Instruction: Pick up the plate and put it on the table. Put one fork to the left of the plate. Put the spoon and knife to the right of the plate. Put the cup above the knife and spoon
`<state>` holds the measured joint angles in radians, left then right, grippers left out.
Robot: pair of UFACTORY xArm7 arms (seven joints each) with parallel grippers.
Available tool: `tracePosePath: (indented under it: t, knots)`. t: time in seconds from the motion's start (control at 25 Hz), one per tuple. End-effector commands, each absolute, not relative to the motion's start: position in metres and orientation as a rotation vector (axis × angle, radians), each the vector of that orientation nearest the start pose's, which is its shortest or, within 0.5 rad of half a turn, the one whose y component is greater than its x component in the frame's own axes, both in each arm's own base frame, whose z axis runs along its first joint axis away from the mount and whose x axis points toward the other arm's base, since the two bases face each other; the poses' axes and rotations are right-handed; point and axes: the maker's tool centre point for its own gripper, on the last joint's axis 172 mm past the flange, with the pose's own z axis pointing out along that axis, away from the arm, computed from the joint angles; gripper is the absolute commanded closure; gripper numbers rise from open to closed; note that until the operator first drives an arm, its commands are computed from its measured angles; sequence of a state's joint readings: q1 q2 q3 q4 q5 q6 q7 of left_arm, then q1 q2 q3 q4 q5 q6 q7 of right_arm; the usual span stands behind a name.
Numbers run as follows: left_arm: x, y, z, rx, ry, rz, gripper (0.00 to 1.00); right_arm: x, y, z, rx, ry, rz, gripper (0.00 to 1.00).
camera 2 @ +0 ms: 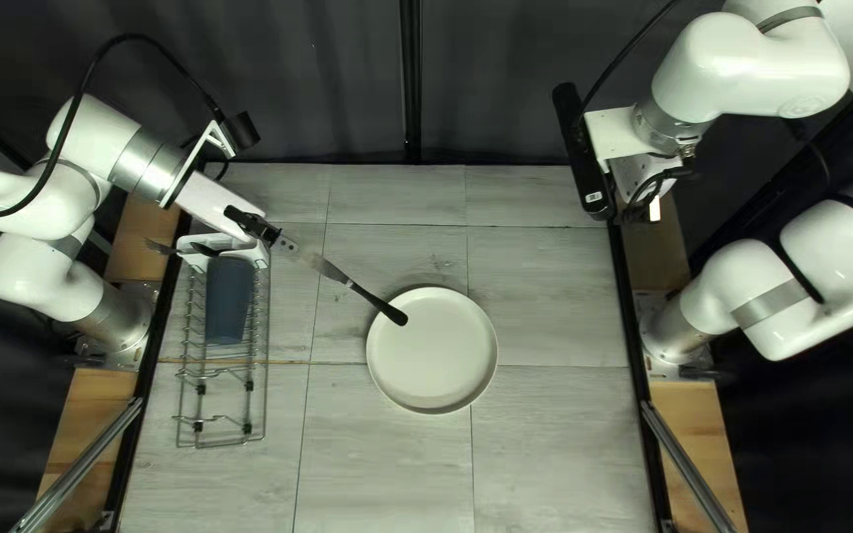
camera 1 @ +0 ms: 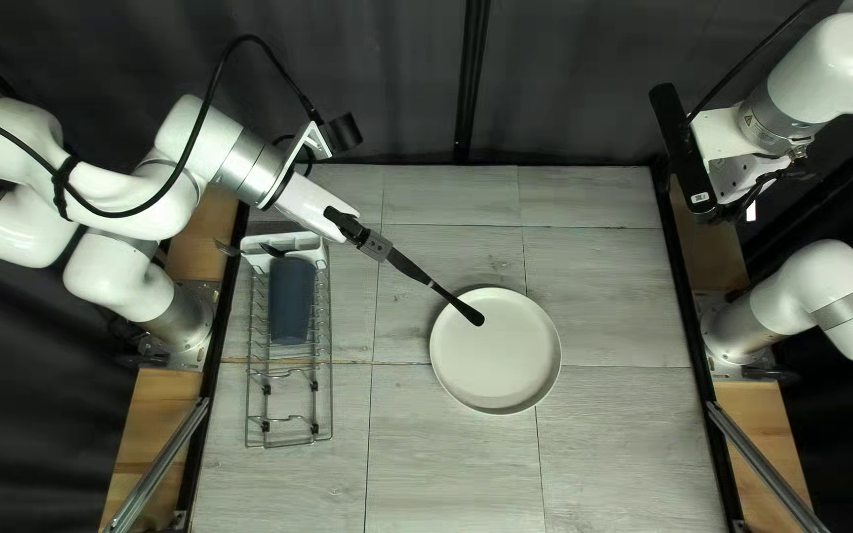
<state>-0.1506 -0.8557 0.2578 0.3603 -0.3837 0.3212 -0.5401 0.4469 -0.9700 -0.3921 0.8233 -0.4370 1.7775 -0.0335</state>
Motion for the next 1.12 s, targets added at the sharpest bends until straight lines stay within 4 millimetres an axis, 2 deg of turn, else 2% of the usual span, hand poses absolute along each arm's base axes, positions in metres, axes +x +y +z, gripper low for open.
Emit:
tracePosePath:
  t: [0.04,0.16,0.24,0.56,0.72,0.8,0.88,0.92,1.12]
  knots:
    - [0.420,0.017,0.337,2.080,1.087,0.878,1.00,0.223,-0.096,0.321,-3.271,-0.013,0.038,0.00]
    - [0.420,0.017,0.337,2.080,1.087,0.878,1.00,0.226,-0.080,0.315,-3.316,0.179,0.056,0.00]
    - [0.420,0.017,0.337,2.080,1.087,0.878,1.00,0.229,-0.070,0.312,-3.343,0.244,0.066,0.00]
    - [0.420,0.017,0.337,2.080,1.087,0.878,1.00,0.268,0.005,0.302,-3.379,0.447,-0.123,0.00]
    - [0.420,0.017,0.337,2.080,1.087,0.878,1.00,0.289,0.022,0.300,-3.396,0.485,-0.221,0.00]
    - [0.420,0.017,0.337,2.080,1.087,0.878,1.00,0.310,0.032,0.297,-3.422,0.504,-0.325,0.00]
    - [0.420,0.017,0.337,2.080,1.087,0.878,1.00,0.325,0.036,0.294,-3.452,0.494,-0.386,0.00]
    - [0.420,0.017,0.337,2.080,1.087,0.878,1.00,0.331,0.035,0.292,-3.464,0.462,-0.357,0.00]
    - [0.420,0.017,0.337,2.080,1.087,0.878,1.00,0.331,0.035,0.292,-3.464,0.462,-0.357,0.00]
